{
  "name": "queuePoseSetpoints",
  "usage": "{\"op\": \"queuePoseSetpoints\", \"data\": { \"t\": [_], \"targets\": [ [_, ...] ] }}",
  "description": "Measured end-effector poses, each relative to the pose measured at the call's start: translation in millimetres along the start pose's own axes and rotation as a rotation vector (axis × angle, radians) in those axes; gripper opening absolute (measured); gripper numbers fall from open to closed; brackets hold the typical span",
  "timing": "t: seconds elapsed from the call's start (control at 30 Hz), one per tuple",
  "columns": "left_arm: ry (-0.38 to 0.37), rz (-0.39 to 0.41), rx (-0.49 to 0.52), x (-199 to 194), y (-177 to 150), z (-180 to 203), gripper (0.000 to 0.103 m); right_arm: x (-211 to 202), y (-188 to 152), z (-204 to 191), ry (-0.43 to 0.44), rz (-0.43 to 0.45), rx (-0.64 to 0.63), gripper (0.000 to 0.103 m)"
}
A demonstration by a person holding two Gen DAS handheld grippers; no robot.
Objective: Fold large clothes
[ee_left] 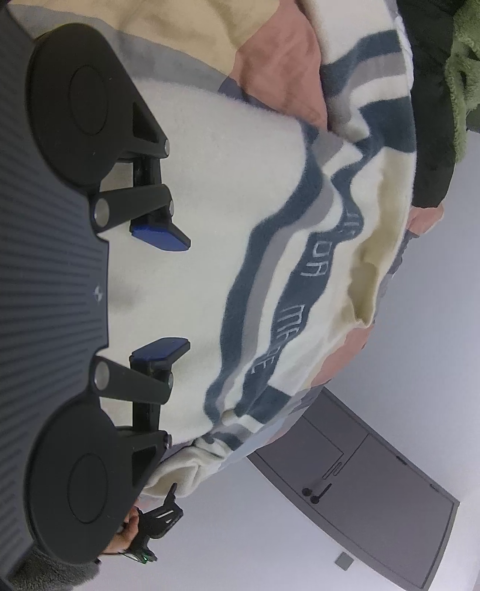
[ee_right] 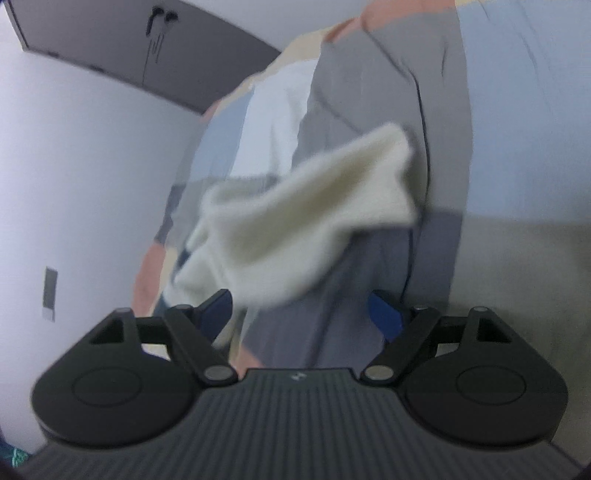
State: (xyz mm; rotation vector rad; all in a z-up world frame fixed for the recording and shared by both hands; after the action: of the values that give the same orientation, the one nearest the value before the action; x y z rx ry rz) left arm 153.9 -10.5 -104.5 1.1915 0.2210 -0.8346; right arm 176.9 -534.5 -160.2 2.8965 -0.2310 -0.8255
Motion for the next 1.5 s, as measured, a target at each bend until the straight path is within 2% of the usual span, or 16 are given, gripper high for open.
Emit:
{"op": "queuePoseSetpoints", "data": {
  "t": [0.1,0.23,0.27,0.3,0.37,0.47,0.53,0.63,0.83,0.87,0.97,1.03,1.17,1.2,1.27,1.5],
  "targets": [
    [0.011,0.001,-0.014,6,0,-2,0.058,7,22,3,0.024,0.083,-0.029,0.082],
    [0.011,0.008,-0.013,12,2,1,0.058,16,45,6,0.065,0.139,-0.026,0.079],
    [0.009,0.008,-0.013,14,3,2,0.058,20,49,3,0.063,0.140,-0.047,0.072],
    [0.009,0.010,-0.015,17,3,3,0.058,23,53,0,0.057,0.134,-0.077,0.052],
    [0.010,0.010,-0.020,21,4,4,0.058,24,62,-6,0.028,0.134,-0.127,0.022],
    [0.008,0.002,-0.022,27,4,5,0.058,16,86,-16,0.027,0.171,-0.167,0.013],
    [0.009,-0.004,-0.025,30,3,5,0.058,7,108,-26,0.016,0.231,-0.234,0.013],
    [0.016,-0.010,-0.025,34,2,5,0.058,0,141,-27,-0.014,0.280,-0.245,0.012],
    [0.058,-0.024,-0.005,41,1,6,0.058,10,163,-15,-0.027,0.231,-0.194,0.014],
    [0.064,-0.025,0.000,41,1,7,0.058,11,162,-11,-0.028,0.224,-0.170,0.017],
    [0.079,-0.027,0.022,42,-2,9,0.058,28,162,3,-0.002,0.161,-0.070,0.045],
    [0.090,-0.034,0.034,43,-4,10,0.058,32,160,8,0.052,0.139,-0.045,0.046],
    [0.117,-0.049,0.061,47,-7,13,0.058,32,154,7,0.065,0.151,-0.076,0.041],
    [0.125,-0.055,0.067,49,-8,14,0.058,32,156,5,0.063,0.163,-0.093,0.028],
    [0.149,-0.072,0.091,53,-10,17,0.058,29,161,3,0.042,0.186,-0.139,0.014],
    [0.211,-0.136,0.140,70,-16,22,0.058,22,176,-24,0.041,0.258,-0.270,0.010]
  ]
}}
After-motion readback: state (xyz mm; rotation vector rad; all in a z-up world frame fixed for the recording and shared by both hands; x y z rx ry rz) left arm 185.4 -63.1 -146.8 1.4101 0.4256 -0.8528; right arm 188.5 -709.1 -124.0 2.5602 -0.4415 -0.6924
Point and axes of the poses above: each gripper's, at about its wrist camera, not at the fingertips, and x roughly the way its jaws point, z to its right, y to its top, the point moved 4 cm from there along x, roughly the way its jaws point, and after that the axes turned 11 degrees about x, right-handed, at the moved point
